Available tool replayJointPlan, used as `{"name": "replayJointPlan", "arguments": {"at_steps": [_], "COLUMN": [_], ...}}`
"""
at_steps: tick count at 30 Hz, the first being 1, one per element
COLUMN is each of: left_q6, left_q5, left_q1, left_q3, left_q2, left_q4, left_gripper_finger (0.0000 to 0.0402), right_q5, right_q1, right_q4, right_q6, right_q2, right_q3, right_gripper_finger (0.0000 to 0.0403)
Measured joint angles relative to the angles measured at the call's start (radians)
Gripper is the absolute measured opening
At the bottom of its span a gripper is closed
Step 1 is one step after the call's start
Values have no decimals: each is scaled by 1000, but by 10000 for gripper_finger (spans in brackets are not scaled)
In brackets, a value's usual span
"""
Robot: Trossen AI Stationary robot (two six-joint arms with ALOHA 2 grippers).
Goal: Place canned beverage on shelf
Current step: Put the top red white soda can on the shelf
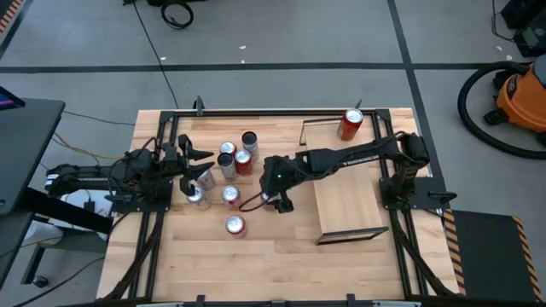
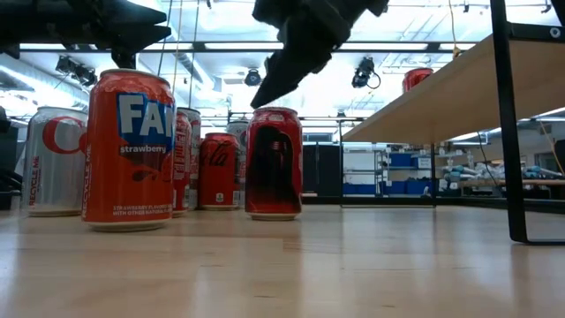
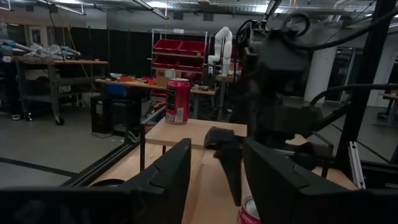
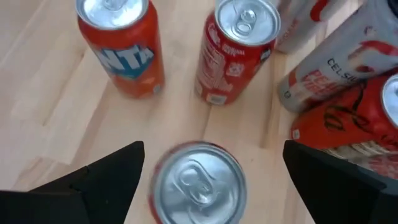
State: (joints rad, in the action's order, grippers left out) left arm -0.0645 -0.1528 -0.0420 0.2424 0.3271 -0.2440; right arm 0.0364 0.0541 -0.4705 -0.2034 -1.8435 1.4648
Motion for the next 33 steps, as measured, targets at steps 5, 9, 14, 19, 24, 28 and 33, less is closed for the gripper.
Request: {"name": "replayJointPlan", "arguments": {"at_steps": [5,9,14,19,24,28,33], "left_q6": [0,-6,-14,-14,-4,-3,-3], "left_q5": [0,0,0,0,0,0,0], "left_q1": [0,0,0,0,0,0,0], "left_q3": [0,0,0,0,0,0,0], "left_q2": [0,0,0,0,0,0,0], "left_q4": [0,0,0,0,0,0,0], "left_gripper_finger": [156,156,156,156,156,156,156], "right_q5": [-66,-88,-171,-289,-434,-298,-180], "right_q1": [32,40,29,2,-13,-19,-20], "right_q4": [-48,-92,-120,-166,-189,-173,-52], "right_q6": [26,18,-18,-83,-118,-55,81], "right_q2": [0,0,-2,-3,-3,-2,-2], "right_q3": [1,1,-5,-12,-5,33,51], "right_gripper_finger": [394,393,388,380,371,367,366]}}
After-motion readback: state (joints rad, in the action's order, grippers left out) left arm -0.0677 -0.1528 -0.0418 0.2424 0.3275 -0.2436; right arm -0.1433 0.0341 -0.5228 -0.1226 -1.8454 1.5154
